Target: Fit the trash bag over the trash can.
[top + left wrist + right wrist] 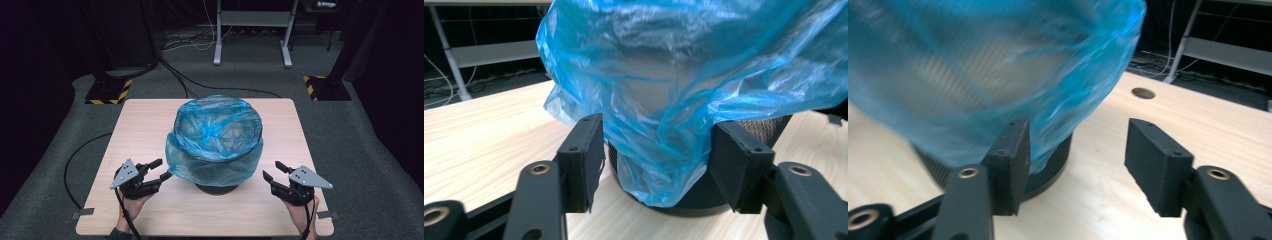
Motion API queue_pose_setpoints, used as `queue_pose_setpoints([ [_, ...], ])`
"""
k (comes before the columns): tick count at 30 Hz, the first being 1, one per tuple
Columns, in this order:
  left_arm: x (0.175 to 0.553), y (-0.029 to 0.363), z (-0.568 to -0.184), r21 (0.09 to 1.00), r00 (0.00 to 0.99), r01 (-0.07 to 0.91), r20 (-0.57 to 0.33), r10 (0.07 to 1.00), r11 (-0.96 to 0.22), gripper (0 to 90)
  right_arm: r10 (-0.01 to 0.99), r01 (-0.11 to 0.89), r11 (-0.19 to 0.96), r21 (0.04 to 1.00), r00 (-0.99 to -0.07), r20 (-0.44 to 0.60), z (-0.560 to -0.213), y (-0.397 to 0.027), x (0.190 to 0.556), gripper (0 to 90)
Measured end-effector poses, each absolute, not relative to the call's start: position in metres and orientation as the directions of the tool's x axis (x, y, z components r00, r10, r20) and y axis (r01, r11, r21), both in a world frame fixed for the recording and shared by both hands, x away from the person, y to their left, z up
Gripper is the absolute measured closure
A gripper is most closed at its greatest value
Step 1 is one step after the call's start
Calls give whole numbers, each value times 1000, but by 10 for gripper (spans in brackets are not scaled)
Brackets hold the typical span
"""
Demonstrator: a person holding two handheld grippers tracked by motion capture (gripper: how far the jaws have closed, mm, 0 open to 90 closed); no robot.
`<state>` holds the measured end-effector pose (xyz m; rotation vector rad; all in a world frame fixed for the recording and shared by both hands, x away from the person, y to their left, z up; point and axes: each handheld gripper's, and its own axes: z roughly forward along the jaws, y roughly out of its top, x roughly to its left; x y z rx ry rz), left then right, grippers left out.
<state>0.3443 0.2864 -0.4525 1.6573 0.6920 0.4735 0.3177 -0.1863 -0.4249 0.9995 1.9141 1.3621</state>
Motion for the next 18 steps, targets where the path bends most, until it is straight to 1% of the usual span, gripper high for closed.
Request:
queue_pose_setpoints([
  [5,342,284,-462,969,734,207,-62,676,-136,394,834,224,164,961,-551,-14,-414,-185,328,395],
  [10,339,289,-477,957,715,251,-82,694,-146,355,836,221,171,960,-548,-22,-411,-179,336,371],
  [15,335,297,-485,943,691,285,-78,718,-172,298,850,255,179,950,-526,-19,-422,-181,339,310],
  [16,335,299,-486,937,685,297,-76,724,-182,292,851,265,179,947,-524,-15,-425,-183,339,284],
  [18,335,303,-489,927,675,321,-81,733,-193,264,857,281,183,942,-515,-12,-432,-186,338,260],
])
